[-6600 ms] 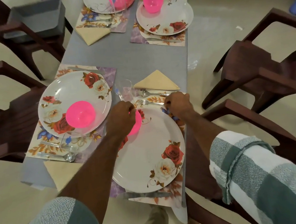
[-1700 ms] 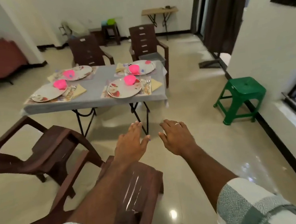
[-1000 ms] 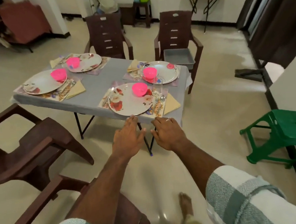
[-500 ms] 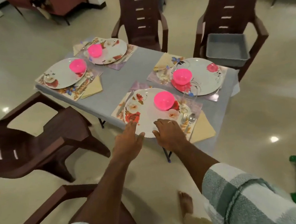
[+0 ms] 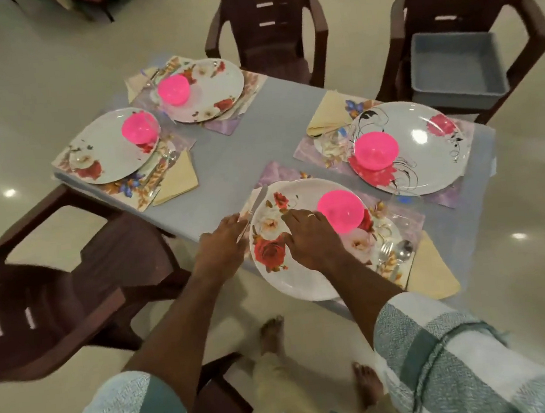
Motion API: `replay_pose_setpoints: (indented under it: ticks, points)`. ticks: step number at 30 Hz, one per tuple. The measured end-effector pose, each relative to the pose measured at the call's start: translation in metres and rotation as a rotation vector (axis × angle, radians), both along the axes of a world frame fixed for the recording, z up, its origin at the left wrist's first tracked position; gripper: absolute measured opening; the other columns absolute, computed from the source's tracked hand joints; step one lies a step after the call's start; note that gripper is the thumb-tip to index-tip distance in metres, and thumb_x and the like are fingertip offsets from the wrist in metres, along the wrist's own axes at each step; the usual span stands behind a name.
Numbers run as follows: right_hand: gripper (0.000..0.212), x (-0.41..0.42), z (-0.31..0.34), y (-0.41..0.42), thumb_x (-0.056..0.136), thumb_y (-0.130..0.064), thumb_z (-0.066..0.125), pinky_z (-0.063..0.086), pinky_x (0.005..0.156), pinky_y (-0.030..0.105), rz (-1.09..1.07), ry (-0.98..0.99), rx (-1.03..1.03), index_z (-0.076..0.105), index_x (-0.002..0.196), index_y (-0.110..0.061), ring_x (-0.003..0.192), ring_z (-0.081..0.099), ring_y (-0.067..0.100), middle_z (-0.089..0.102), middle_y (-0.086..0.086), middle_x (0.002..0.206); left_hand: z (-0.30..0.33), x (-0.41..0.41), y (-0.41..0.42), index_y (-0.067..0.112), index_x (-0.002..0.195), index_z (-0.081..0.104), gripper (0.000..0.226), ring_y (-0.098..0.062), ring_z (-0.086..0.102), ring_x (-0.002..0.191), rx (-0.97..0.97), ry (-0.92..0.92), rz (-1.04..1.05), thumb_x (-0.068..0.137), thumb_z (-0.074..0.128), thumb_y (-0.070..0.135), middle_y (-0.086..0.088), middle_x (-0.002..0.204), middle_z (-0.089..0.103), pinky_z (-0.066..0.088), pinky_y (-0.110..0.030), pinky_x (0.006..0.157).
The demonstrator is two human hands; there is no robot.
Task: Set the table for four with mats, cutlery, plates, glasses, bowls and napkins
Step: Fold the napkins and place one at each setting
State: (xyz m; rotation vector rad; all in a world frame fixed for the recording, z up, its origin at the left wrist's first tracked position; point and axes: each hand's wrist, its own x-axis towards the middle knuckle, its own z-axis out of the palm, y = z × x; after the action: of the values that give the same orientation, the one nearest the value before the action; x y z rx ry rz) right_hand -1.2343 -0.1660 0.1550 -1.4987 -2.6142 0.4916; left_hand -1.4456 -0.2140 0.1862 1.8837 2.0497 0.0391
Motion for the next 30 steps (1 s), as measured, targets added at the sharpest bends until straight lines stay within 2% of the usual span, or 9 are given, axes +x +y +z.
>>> replay_pose_setpoints:
  ticks: [3,7,10,15,18,22,30]
  points:
    - [0.045,-0.011,-0.012,0.013,0.100,-0.033,0.048,0.033,0.112,0.047,-0.116,-0.021,-0.038,0.049,0.143,-0.017,0.130,0.051,0.029,0.055,0.007,0.143,-0.016,-0.018,0.037,0.031,0.151,0.042,0.047,-0.021,0.037,0.143,-0.067,0.060,-0.176,0.104,0.048,0.031,0.003,0.159,0.037,0.041,-0.055,0.108]
    - [0.039,-0.030,-0.015,0.026,0.099,-0.028,0.051,0.032,0.112,0.045,-0.234,-0.012,-0.052,0.055,0.136,-0.016,0.130,0.051,0.029,0.057,0.008,0.141,-0.043,-0.035,0.077,0.025,0.153,0.035,0.062,-0.020,0.026,0.148,-0.146,0.156,-0.395,0.097,0.060,0.032,0.000,0.161,0.031,0.041,-0.052,0.107]
    - [0.041,-0.039,-0.019,0.032,0.100,-0.028,0.051,0.033,0.113,0.046,-0.313,-0.025,-0.061,0.054,0.138,-0.015,0.131,0.051,0.029,0.056,0.008,0.143,-0.064,-0.053,0.101,0.023,0.153,0.029,0.066,-0.020,0.020,0.151,-0.163,0.155,-0.418,0.096,0.061,0.029,0.000,0.164,0.024,0.038,-0.053,0.109]
    - [0.040,-0.050,-0.021,0.031,0.100,-0.026,0.052,0.029,0.117,0.045,-0.390,-0.053,-0.058,0.054,0.139,-0.015,0.132,0.050,0.028,0.056,0.007,0.143,-0.084,-0.080,0.115,0.023,0.159,0.018,0.058,-0.018,0.009,0.155,-0.192,0.114,-0.470,0.106,0.037,0.036,0.002,0.168,0.014,0.026,-0.051,0.116]
    - [0.040,-0.060,-0.022,0.033,0.100,-0.027,0.051,0.025,0.119,0.044,-0.405,-0.080,-0.044,0.053,0.139,-0.017,0.135,0.047,0.026,0.054,0.006,0.145,-0.087,-0.088,0.118,0.031,0.158,0.019,0.060,-0.019,0.005,0.156,-0.213,0.070,-0.516,0.104,0.041,0.043,0.002,0.169,0.011,0.021,-0.053,0.118]
    - [0.046,-0.075,-0.020,0.034,0.100,-0.026,0.052,0.023,0.120,0.043,-0.418,-0.068,-0.050,0.048,0.146,-0.019,0.135,0.047,0.025,0.054,0.005,0.144,-0.092,-0.091,0.119,0.039,0.157,0.022,0.058,-0.019,0.001,0.156,-0.180,0.088,-0.593,0.103,0.044,0.044,0.003,0.169,0.009,0.019,-0.055,0.118]
    - [0.040,-0.075,-0.020,0.024,0.100,-0.027,0.053,0.024,0.120,0.043,-0.475,-0.083,-0.028,0.054,0.138,-0.016,0.133,0.049,0.026,0.056,0.006,0.142,-0.096,-0.095,0.137,0.036,0.156,0.026,0.057,-0.017,0.001,0.156,-0.145,0.132,-0.678,0.103,0.045,0.046,0.009,0.168,0.015,0.015,-0.055,0.118]
